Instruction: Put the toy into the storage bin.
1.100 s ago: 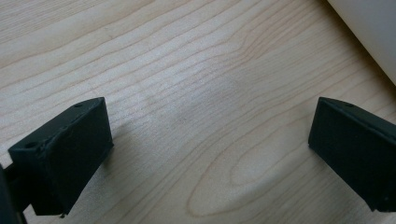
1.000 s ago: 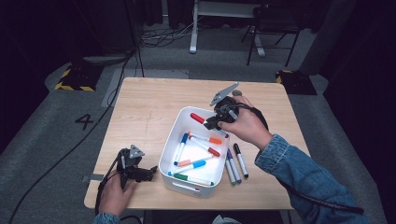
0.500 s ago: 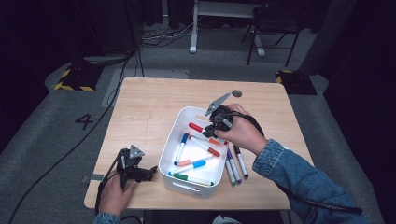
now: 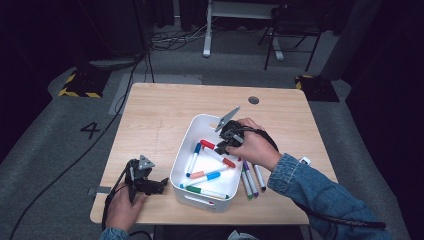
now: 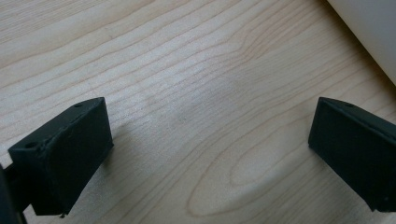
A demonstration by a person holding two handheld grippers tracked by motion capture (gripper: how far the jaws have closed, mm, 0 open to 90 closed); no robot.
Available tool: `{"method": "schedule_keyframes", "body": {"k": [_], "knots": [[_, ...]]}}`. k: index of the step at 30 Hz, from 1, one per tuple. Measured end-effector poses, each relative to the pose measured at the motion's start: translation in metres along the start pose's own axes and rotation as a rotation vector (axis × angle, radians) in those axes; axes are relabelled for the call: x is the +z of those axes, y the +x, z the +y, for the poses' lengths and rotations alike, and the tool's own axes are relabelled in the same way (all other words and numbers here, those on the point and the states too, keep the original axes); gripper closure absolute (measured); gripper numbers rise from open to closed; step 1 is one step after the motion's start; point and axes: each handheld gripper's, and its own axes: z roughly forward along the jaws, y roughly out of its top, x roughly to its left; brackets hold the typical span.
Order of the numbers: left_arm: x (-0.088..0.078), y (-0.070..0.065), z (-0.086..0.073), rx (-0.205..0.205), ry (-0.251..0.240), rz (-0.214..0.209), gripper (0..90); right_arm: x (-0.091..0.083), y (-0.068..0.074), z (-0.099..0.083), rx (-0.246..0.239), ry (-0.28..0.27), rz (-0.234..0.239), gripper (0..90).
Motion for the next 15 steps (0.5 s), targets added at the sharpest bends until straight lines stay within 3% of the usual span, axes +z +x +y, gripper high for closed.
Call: {"method": "schedule_keyframes", "body": {"k": [3,5,6,7,15], "knots": [[0.0,0.0,0.0,0.0,0.0,0.0,0.0,0.002,0.001,-0.001,0.007,-0.033,0.002,62.0],[0.0,0.0,0.0,0.0,0.0,0.003,0.0,-0.001,0.001,-0.002,0.018,-0.046,0.005,58.7],[0.0,0.0,0.0,0.001,0.0,0.002,0.0,-0.005,0.003,-0.002,0.054,-0.041,0.003,56.5],[0.0,0.0,0.0,0.0,0.001,0.0,0.0,-0.007,0.003,-0.002,0.043,-0.067,-0.003,54.8],[0.0,0.0,0.0,0.0,-0.001,0.002,0.0,-0.04,0.004,-0.012,0.075,-0.129,-0.017,53.3]]}}
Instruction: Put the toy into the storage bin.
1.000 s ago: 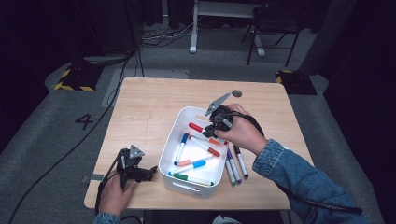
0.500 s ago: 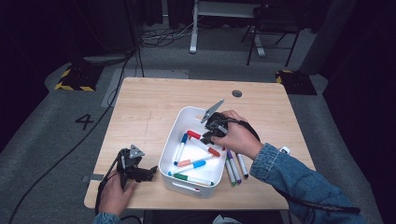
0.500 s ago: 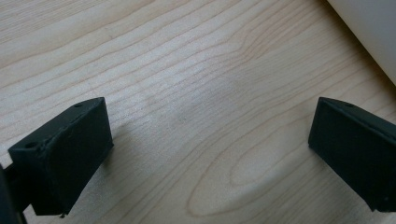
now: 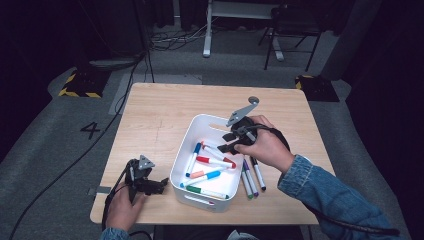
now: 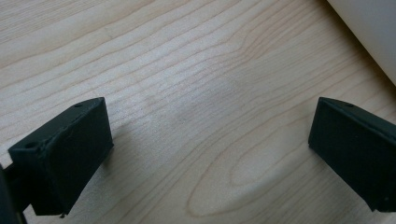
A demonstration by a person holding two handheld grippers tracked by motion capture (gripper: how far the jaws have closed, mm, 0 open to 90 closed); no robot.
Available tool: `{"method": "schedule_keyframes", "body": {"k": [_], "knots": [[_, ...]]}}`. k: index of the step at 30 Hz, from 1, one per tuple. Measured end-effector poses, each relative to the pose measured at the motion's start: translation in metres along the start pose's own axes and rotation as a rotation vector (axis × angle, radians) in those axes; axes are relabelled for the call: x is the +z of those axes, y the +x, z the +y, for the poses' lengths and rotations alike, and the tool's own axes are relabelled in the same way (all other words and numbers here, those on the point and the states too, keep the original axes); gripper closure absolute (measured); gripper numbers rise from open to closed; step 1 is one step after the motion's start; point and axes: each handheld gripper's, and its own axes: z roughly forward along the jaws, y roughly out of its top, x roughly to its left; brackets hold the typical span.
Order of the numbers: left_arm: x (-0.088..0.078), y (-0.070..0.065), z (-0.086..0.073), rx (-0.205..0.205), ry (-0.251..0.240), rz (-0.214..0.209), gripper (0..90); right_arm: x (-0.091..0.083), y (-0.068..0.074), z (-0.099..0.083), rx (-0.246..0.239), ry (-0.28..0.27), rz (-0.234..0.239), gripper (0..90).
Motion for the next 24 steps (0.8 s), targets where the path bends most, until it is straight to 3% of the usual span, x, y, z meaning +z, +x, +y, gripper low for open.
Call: {"method": "schedule_keyframes", "body": {"k": [6,15,20,24], "knots": [[0.0,0.0,0.0,0.0,0.0,0.0,0.0,-0.021,-0.009,-0.016,0.034,-0.032,-0.031,53.4],[0.0,0.0,0.0,-0.001,0.001,-0.002,0.0,-0.052,-0.027,-0.045,0.125,-0.062,-0.086,55.0],[0.0,0.0,0.0,-0.001,0.001,-0.002,0.0,-0.055,-0.036,-0.064,0.163,-0.037,-0.112,55.0],[0.0,0.0,0.0,-0.001,0.001,-0.002,0.0,-0.046,-0.039,-0.079,0.192,-0.004,-0.119,54.8]]}}
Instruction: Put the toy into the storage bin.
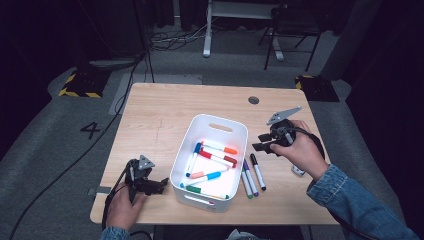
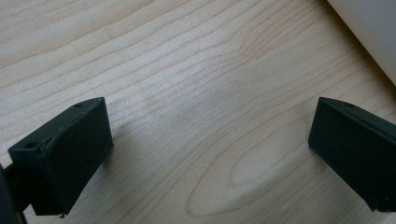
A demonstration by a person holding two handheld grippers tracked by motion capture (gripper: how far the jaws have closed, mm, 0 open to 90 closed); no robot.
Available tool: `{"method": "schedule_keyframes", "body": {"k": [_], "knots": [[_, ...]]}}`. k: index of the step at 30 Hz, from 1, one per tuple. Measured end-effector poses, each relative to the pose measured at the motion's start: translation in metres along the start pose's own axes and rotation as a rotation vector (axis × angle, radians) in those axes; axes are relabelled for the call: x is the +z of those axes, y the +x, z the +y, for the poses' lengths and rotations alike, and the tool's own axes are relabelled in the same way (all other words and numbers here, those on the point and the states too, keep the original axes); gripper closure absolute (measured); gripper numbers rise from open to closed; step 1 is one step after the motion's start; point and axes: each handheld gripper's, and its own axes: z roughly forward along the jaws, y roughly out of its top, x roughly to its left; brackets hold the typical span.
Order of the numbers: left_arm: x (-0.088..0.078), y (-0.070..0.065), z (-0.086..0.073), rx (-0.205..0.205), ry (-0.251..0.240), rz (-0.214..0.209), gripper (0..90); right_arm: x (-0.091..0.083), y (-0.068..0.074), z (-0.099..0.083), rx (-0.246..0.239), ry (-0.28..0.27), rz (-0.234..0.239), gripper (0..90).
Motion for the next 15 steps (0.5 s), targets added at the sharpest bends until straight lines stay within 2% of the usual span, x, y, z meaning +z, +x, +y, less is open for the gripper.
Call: {"method": "schedule_keyframes", "body": {"k": [8,15], "knots": [[0.0,0.0,0.0,0.0,0.0,0.0,0.0,0.031,-0.008,-0.034,0.031,0.071,-0.005,54.3],[0.0,0.0,0.0,0.0,0.0,0.0,0.0,0.058,-0.008,-0.061,0.055,0.152,-0.001,53.4]]}}
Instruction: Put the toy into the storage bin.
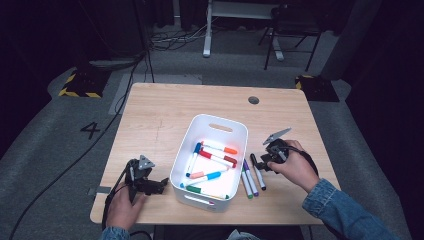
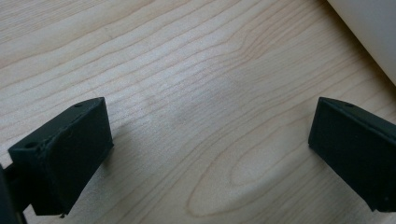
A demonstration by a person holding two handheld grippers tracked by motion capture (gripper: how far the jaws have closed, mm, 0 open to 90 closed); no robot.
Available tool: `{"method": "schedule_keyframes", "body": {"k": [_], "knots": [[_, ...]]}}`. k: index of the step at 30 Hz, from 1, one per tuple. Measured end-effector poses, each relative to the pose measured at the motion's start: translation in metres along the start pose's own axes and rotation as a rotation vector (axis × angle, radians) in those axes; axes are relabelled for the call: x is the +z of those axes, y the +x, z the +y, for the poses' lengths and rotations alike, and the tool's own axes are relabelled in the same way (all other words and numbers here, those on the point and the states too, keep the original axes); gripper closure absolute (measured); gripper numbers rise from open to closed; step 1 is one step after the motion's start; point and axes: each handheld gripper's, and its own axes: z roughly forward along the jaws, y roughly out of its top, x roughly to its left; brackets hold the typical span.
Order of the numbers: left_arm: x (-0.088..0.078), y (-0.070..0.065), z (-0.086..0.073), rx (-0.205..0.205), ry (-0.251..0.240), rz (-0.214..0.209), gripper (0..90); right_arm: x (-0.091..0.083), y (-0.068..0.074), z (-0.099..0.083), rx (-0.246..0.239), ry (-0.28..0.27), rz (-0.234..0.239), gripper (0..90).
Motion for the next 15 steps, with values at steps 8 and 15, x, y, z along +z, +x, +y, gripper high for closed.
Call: {"method": "schedule_keyframes", "body": {"k": [8,15], "knots": [[0.0,0.0,0.0,0.0,0.0,0.0,0.0,0.02,-0.005,-0.016,0.027,0.039,-0.012,59.8],[0.0,0.0,0.0,0.0,0.0,0.0,0.0,0.019,-0.009,-0.022,0.068,0.046,-0.078,77.1]]}}
